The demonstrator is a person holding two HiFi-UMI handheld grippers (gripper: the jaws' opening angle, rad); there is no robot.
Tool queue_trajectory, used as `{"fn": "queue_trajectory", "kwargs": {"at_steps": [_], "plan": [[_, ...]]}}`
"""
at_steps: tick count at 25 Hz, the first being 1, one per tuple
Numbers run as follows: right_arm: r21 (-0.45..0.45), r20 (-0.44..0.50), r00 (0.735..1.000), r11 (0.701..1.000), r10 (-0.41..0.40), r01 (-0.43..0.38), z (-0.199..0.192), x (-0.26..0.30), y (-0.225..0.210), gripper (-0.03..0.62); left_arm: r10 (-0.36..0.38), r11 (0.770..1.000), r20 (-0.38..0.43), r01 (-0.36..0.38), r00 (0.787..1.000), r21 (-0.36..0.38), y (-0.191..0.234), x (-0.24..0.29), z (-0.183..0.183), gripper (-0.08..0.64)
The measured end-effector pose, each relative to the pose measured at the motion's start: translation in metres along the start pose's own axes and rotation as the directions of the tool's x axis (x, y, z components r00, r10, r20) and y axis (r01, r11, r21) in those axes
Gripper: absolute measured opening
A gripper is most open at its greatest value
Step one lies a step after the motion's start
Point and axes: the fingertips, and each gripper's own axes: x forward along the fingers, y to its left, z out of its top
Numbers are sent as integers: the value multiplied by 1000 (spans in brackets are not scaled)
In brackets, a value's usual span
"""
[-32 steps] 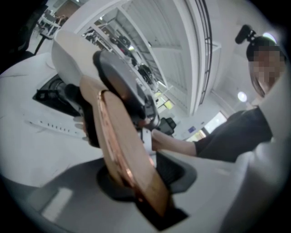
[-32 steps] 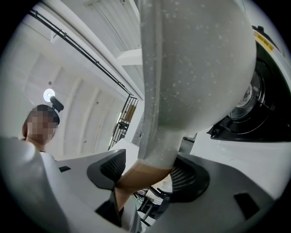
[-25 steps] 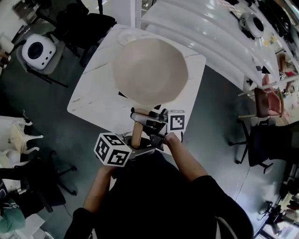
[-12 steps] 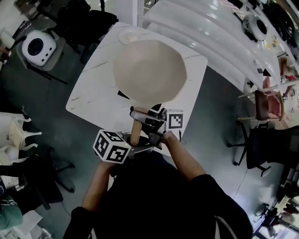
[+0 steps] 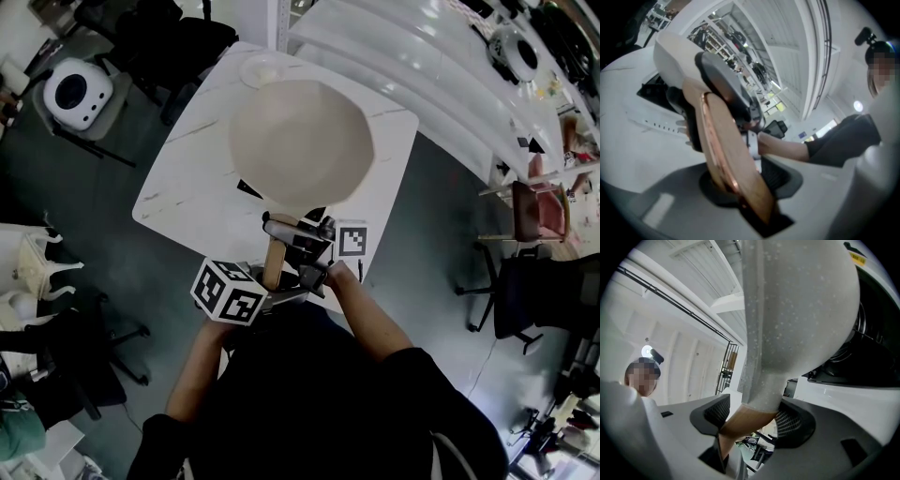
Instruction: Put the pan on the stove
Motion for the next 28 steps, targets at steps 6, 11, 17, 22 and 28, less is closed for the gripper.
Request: {"fn": "queue_trajectory", "kwargs": {"at_steps": [6,11,17,22,28], "plan": [[-3,-1,1000,1000,-5,5,-4,-4,-4,253,9,1000,14,-9,1000,0,5,7,-6,132],[-10,-6,1000,1000,-5,5,-7,-7,-8,253,1,1000,30,-1,1000,-5,9,11,-10,135],[-47,-4,1000,999,-24,24,-8,-10,-9,255,-45,999,71,44,996,13,5,10,-9,201],[-32,2,999,998,-47,47,-8,-19,-13,285,-81,996,145,84,986,-13,9,3,-4,288],[-38,15,996,995,-94,94,-9,-29,-21,298,-132,984,250,157,959,-86,13,-8,4,291]]}}
